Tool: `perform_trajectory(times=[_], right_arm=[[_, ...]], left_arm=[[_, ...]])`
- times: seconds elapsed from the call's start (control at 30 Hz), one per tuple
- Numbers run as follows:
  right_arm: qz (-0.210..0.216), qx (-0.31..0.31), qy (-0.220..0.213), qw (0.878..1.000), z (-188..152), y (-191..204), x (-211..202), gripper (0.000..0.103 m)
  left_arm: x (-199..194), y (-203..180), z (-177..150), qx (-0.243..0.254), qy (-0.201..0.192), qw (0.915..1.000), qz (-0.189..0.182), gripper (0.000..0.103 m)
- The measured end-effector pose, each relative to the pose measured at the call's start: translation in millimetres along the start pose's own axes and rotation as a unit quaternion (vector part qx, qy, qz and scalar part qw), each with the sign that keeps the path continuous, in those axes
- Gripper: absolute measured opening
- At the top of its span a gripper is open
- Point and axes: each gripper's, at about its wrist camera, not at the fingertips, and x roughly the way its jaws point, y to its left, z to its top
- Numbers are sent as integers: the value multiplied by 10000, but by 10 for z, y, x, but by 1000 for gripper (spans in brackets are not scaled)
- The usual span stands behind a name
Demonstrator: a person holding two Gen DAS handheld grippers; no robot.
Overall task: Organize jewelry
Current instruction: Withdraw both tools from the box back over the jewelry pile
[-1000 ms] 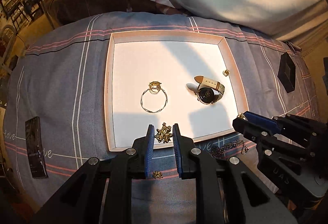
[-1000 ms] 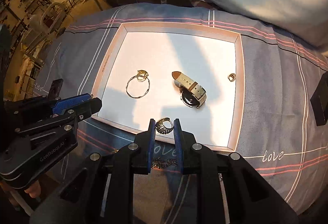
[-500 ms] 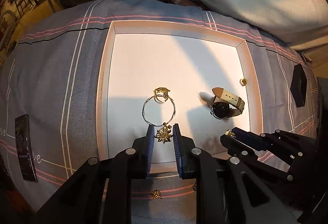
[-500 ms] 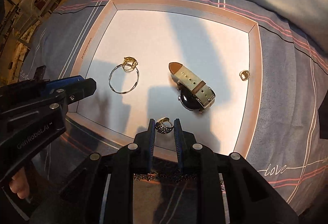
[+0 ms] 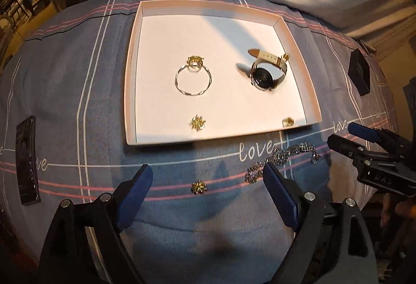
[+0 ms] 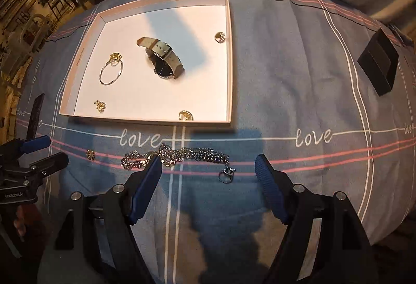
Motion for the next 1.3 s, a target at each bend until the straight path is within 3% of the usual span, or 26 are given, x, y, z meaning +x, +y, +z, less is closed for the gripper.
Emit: perform_trajectory(times=[0.07, 0.13, 0.23, 0.4, 0.47, 0.57, 0.73, 0.9, 0.97, 1.03, 1.1, 1.2, 1.3], right_arm=[[154, 316, 227, 9991, -250, -194, 121, 71], [225, 442, 386, 9980, -412, -296, 236, 59], [218, 514, 357, 9978, -497, -361, 321, 50], [-192, 425, 18, 9989, -252, -283, 391, 51], [-312, 275, -117, 9991, -94, -185, 442, 58], [-768, -139, -197, 9968, 65, -4, 592, 61], [-900, -1269, -47, 9878, -85, 527, 778, 61], [-266, -2205, -79, 9750, -448, 1005, 578, 62], [-188, -1777, -524, 9825, -457, 849, 317, 70], [-89, -853, -792, 9932, -396, 477, 103, 73], [-35, -177, -665, 9976, -358, 75, 23, 73], [319, 79, -195, 9993, -441, -334, 76, 60], [542, 107, -89, 9984, -556, -267, 128, 59]], left_arm=[[150, 12, -247, 39, 356, 9993, -128, 86], [282, 21, -427, 134, 506, 9983, 249, 86], [394, 34, -521, 236, 557, 9964, 595, 86], [398, 52, -470, 19, 526, 9972, 533, 86], [382, 48, -451, -33, 490, 9975, 516, 86], [334, 57, -434, -23, 373, 9976, 587, 86], [257, 152, -470, -125, 357, 9975, 595, 86], [237, 247, -508, -270, 342, 9971, 628, 86], [233, 234, -525, -271, 304, 9973, 610, 86], [194, 239, -523, -228, 236, 9978, 575, 86], [185, 206, -523, -148, 195, 9984, 507, 86], [218, 96, -498, 7, 197, 9991, 384, 86], [260, -38, -481, 223, 218, 9991, 290, 86]])
